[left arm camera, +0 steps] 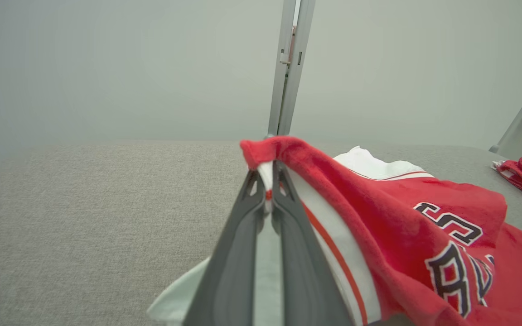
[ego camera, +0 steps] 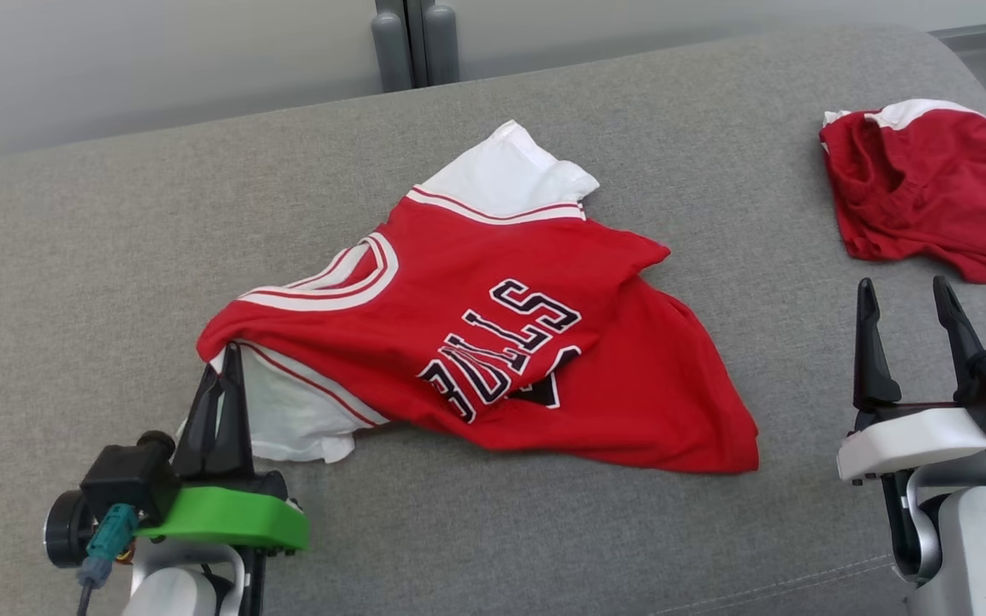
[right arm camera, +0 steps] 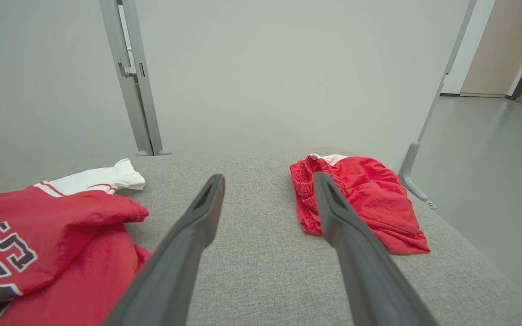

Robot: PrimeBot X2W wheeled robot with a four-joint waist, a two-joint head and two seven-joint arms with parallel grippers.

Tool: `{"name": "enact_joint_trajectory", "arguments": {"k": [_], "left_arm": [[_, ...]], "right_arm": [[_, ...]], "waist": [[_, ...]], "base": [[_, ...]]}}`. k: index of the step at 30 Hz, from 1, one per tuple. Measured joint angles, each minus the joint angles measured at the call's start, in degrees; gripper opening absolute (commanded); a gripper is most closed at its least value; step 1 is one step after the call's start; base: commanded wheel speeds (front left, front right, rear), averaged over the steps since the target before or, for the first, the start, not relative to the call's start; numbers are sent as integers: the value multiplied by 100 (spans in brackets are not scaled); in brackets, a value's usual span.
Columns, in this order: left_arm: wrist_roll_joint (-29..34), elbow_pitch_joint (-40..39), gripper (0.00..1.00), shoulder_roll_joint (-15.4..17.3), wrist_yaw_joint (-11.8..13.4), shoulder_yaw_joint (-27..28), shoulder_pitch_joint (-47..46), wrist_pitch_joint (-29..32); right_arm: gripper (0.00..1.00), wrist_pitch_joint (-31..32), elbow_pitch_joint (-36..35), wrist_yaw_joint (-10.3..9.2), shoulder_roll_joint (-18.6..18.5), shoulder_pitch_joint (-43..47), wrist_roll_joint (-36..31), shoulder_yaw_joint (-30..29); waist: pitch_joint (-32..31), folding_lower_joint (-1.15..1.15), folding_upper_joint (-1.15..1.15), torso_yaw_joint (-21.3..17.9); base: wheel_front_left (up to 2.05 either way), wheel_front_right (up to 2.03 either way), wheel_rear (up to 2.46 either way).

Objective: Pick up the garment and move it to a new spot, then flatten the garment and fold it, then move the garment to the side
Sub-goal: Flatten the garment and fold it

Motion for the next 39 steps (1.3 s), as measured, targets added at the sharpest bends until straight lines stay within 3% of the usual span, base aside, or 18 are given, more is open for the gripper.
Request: {"name": "enact_joint_trajectory", "arguments": {"k": [5, 17, 19, 20, 26, 31, 39], "left_arm": [[-64, 341, 0, 153, 15, 163, -308, 162], [-181, 2106, 2, 270, -157, 385, -1440, 149], [-193, 2254, 56, 261, -200, 424, -1522, 96], [-197, 2283, 100, 256, -222, 436, -1533, 79], [-179, 2252, 100, 156, -322, 555, -1501, 15], [30, 1572, 100, -32, -349, 825, -1060, -3], [374, 586, 100, -569, -481, 821, -109, -12]], "right_arm": [[100, -9, -41, 0, 0, -48, -1, -7], [100, -58, -34, 0, -1, -184, 10, -34], [100, -73, -20, 0, -1, -189, 11, -71], [100, -75, -13, 0, -1, -188, 11, -87], [100, -82, 120, 0, 0, -183, -25, -102], [100, 12, 204, 0, -1, -163, -92, -68], [100, 856, 647, 0, 0, -221, -243, 687]], "waist": [[154, 0, 0, -86], [571, 0, 0, -500], [622, 0, 0, -553], [635, 0, 0, -565], [563, 0, 0, -498], [370, 0, 0, -307], [106, 0, 0, 134]], "base": [[0, 0, 0], [0, 0, 0], [0, 0, 0], [0, 0, 0], [0, 0, 0], [0, 0, 0], [0, 0, 0]]}}
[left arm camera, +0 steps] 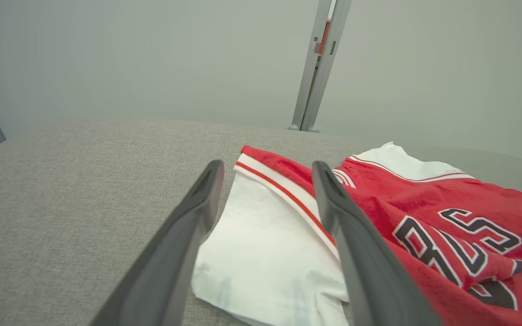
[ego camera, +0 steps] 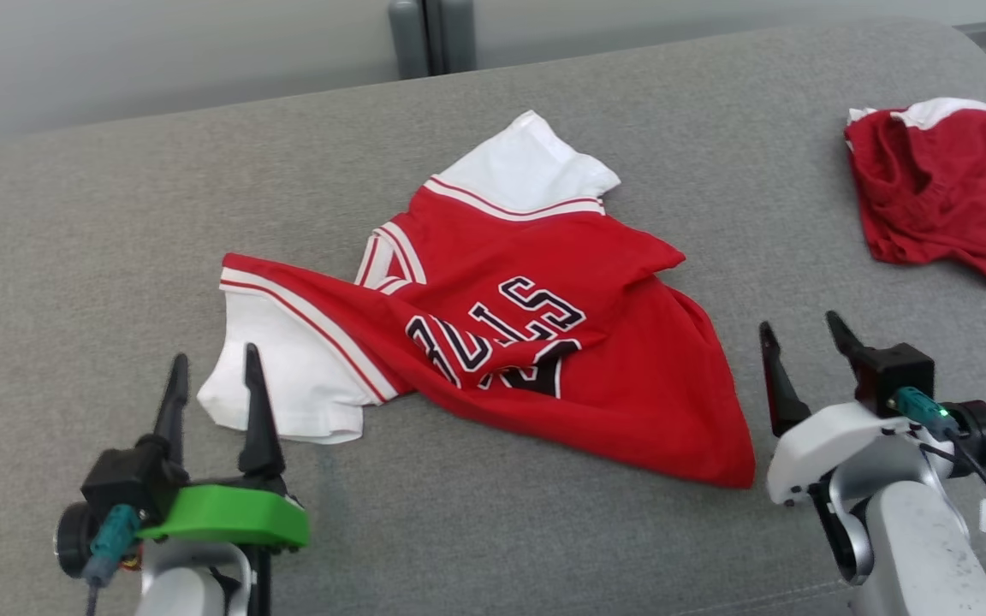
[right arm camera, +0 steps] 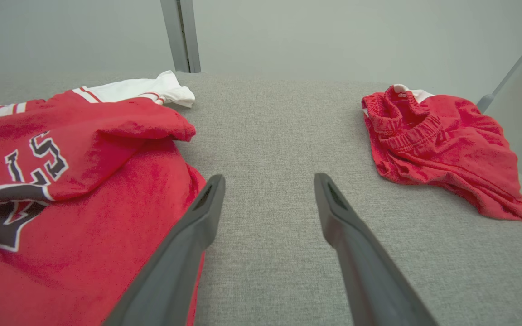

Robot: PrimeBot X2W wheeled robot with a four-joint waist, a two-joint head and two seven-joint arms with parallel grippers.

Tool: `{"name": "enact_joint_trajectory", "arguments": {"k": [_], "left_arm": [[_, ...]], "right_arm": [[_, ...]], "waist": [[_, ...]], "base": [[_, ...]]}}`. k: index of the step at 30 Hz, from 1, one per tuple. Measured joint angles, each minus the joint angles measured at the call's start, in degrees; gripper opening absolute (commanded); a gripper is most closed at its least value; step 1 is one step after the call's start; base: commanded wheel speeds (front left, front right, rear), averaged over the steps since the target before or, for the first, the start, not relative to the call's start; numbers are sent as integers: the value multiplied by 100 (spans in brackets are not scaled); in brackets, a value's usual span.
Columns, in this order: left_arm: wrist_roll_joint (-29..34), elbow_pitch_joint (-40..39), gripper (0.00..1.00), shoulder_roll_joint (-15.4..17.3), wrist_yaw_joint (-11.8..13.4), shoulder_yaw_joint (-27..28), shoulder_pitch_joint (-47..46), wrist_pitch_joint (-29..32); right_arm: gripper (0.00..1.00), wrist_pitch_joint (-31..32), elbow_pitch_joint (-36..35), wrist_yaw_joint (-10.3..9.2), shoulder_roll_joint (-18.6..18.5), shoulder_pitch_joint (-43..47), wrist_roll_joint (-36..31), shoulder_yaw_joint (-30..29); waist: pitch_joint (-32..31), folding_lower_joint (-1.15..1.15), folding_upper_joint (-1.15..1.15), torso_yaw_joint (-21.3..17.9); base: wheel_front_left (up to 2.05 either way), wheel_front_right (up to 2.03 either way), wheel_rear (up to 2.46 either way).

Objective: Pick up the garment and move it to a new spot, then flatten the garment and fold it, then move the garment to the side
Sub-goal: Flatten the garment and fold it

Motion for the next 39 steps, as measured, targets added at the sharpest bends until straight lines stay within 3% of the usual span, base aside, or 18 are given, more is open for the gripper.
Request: {"name": "enact_joint_trajectory", "arguments": {"k": [5, 13, 14, 15, 17, 27, 39], "left_arm": [[83, -277, 100, -276, -126, -290, 301, -1], [165, -403, 100, -399, -208, -705, 389, -1], [165, -414, 100, -402, -202, -716, 397, 0], [165, -422, 100, -404, -194, -722, 410, -1], [165, -428, 100, -409, -190, -720, 454, 0], [164, -449, 100, -414, -197, -787, 474, -1], [125, -508, 100, -417, -179, -868, 365, 0]], "right_arm": [[100, 692, 556, 0, -18, -254, 7, 386], [100, 1262, 1614, 0, -240, -709, 18, 291], [63, 1265, 1712, 0, -253, -751, 32, 264], [33, 1262, 1779, 0, -270, -784, 40, 244], [0, 1199, 1902, 0, -336, -887, 56, 172], [0, 1021, 2272, 0, -888, -1793, -210, -595], [0, 689, 3122, 0, -1304, -3159, -875, -855]], "waist": [[-89, 0, 0, 370], [-138, 0, 0, 958], [-141, 0, 0, 1028], [-144, 0, 0, 1082], [-150, 0, 0, 1205], [-104, 0, 0, 1596], [218, 0, 0, 1819]], "base": [[0, 0, 0], [0, 0, 0], [0, 0, 0], [0, 0, 0], [0, 0, 0], [0, 0, 0], [0, 0, 0]]}}
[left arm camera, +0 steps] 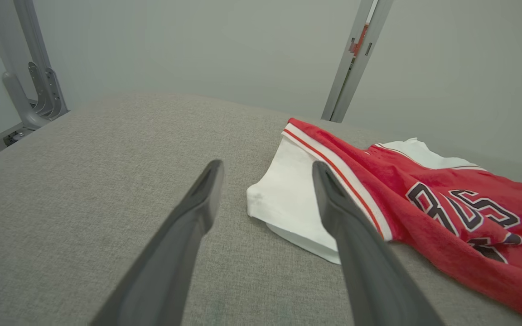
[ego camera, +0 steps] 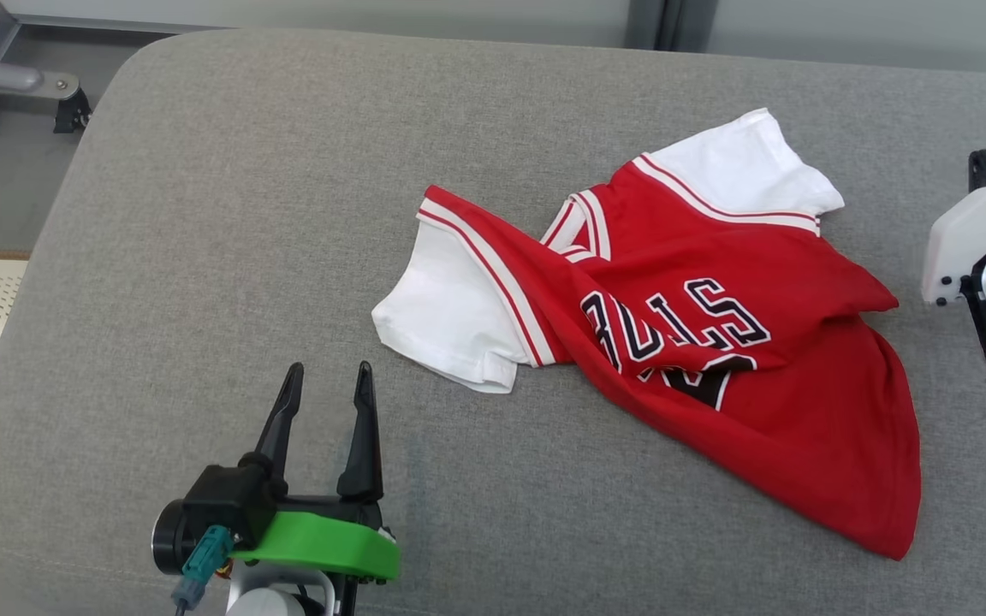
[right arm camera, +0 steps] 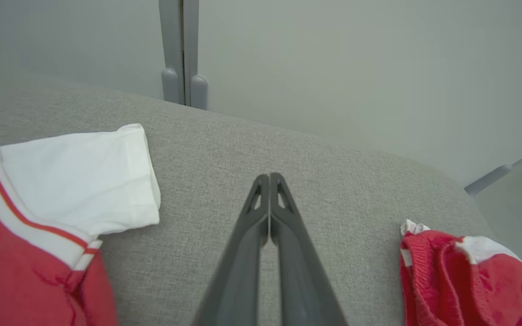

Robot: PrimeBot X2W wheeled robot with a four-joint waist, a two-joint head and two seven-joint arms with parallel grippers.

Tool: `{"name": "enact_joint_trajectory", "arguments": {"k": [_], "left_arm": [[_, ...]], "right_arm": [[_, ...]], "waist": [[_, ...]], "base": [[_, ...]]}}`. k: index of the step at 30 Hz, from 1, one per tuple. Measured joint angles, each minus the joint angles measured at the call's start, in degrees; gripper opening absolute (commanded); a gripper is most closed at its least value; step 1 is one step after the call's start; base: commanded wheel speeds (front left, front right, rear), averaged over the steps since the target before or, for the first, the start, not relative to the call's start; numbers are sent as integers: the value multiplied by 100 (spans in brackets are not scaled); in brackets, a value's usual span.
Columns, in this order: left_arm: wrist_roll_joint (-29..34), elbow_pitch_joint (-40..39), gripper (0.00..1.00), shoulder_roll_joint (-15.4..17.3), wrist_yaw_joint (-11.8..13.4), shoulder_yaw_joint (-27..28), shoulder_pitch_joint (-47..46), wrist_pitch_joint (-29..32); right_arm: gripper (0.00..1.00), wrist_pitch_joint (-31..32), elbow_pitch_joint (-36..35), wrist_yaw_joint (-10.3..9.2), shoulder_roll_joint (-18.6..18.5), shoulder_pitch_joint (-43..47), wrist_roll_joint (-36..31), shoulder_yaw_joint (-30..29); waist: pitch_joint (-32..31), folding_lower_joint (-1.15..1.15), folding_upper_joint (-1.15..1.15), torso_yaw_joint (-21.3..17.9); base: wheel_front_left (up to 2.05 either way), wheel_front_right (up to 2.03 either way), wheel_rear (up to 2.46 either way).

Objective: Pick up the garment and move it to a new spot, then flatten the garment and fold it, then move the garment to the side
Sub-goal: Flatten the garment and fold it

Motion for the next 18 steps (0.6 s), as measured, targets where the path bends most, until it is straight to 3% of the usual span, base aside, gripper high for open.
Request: {"name": "enact_joint_trajectory", "arguments": {"k": [5, 6, 7, 8, 14, 18], "left_arm": [[-12, 0, 100, 0, 57, 20, 11, -1], [-12, -3, 100, 0, 57, 27, 13, 0], [-12, -9, 100, -1, 58, 33, 14, 0], [-12, -21, 100, -1, 57, 40, 16, 0], [2, -37, 100, -2, 56, 71, 42, 0], [3, -34, 100, -3, 56, 73, 107, -1]], "right_arm": [[0, -456, 200, 0, 244, -16, 20, 16], [18, -532, 208, 0, 285, 15, 30, 26], [46, -631, 211, 0, 334, 79, 44, 38], [100, -713, 214, 0, 392, 147, 63, 79], [100, -983, 19, 0, 691, 493, 412, 495], [100, -791, -331, 0, 682, 946, 759, 904]], "waist": [[-24, 0, 0, 9], [-37, 0, 0, -10], [-57, 0, 0, -41], [-77, 0, 0, -78], [-188, 0, 0, -356], [-268, 0, 0, -572]], "base": [[0, 0, 0], [0, 0, 0], [0, 0, 0], [0, 0, 0], [0, 0, 0], [0, 0, 0]]}}
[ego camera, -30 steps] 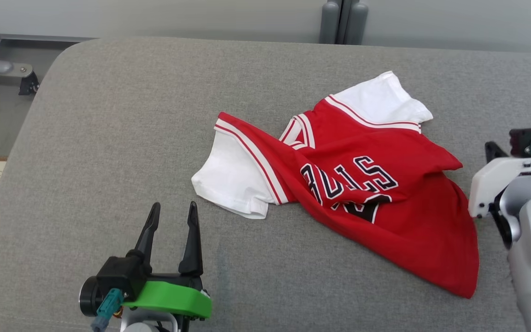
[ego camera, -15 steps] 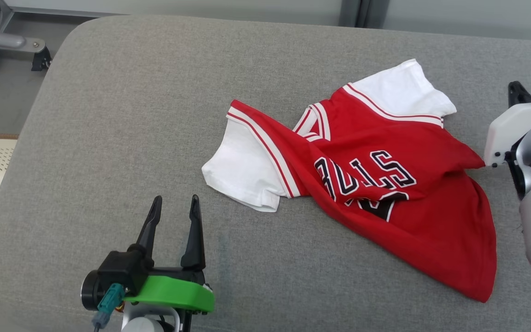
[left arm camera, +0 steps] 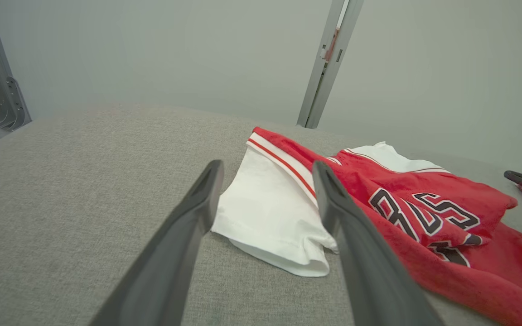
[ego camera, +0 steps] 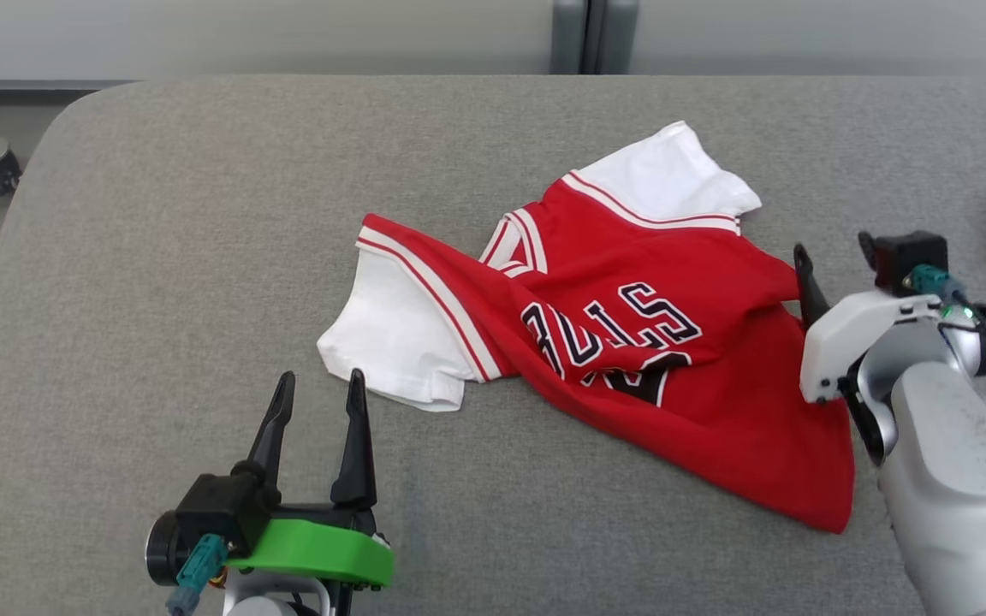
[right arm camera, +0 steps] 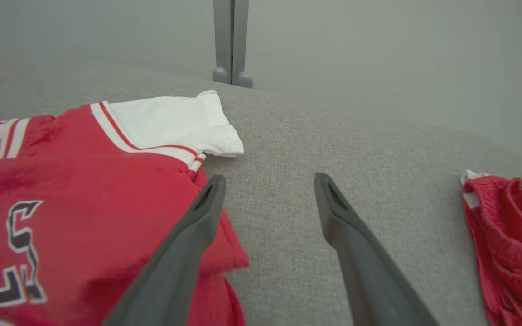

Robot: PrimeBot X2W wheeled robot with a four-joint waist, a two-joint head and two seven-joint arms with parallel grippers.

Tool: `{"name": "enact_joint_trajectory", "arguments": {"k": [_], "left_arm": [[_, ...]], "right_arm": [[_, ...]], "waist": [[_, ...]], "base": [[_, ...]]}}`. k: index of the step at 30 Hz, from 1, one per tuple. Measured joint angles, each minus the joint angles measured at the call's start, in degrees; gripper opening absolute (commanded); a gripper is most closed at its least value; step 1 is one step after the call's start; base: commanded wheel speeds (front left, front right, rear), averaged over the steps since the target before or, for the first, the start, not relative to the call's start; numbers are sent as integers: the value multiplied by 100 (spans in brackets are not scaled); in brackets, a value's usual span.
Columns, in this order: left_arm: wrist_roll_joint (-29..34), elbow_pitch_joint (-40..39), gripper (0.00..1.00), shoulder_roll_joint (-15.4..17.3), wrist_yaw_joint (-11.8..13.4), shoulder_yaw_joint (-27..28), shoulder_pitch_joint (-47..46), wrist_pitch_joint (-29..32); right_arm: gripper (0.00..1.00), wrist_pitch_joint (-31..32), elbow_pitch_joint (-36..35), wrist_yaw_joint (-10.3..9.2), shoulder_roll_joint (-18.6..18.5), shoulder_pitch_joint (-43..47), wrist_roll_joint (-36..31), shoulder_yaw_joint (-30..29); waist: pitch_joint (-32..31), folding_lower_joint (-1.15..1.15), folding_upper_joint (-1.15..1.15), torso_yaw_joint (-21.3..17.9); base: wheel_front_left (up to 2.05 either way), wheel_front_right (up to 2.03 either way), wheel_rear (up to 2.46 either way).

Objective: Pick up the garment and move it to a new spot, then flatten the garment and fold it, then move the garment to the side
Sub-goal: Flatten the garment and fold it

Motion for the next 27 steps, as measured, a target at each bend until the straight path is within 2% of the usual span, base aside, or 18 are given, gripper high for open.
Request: {"name": "enact_joint_trajectory", "arguments": {"k": [7, 11, 17, 18, 19, 20, 21, 27], "left_arm": [[1, -26, 100, -1, 1, 4, 3, 0], [2, -21, 100, -1, -10, -35, -10, 0], [42, 12, 100, -3, -18, -38, -43, 1], [42, 16, 100, -3, -19, -38, -49, 0], [42, 19, 100, -3, -20, -38, -58, 0], [42, 18, 100, -3, -20, -35, -69, 0], [42, 18, 100, -3, -20, -33, -76, 0], [42, 20, 100, -3, -24, -54, -103, 0]], "right_arm": [[100, 1135, -1000, 0, -241, 1040, 960, 959], [100, 1769, -1557, -1, -503, 1452, 1385, 1341], [100, 2186, -2095, 0, -643, 1674, 1697, 1528], [75, 2228, -2132, 0, -647, 1685, 1697, 1519], [43, 2252, -2152, 0, -645, 1688, 1696, 1508], [19, 2282, -2173, 0, -644, 1686, 1691, 1489], [0, 2284, -2172, 0, -644, 1674, 1671, 1447], [0, 2324, -1885, 0, -686, 1366, 1408, 1157]], "waist": [[-59, 0, 0, -301], [22, 0, 0, -327], [100, 0, 0, -207], [107, 0, 0, -179], [111, 0, 0, -158], [116, 0, 0, -131], [120, 0, 0, -108], [162, 0, 0, 6]], "base": [[0, 0, 0], [0, 0, 0], [0, 0, 0], [0, 0, 0], [0, 0, 0], [0, 0, 0], [0, 0, 0], [0, 0, 0]]}}
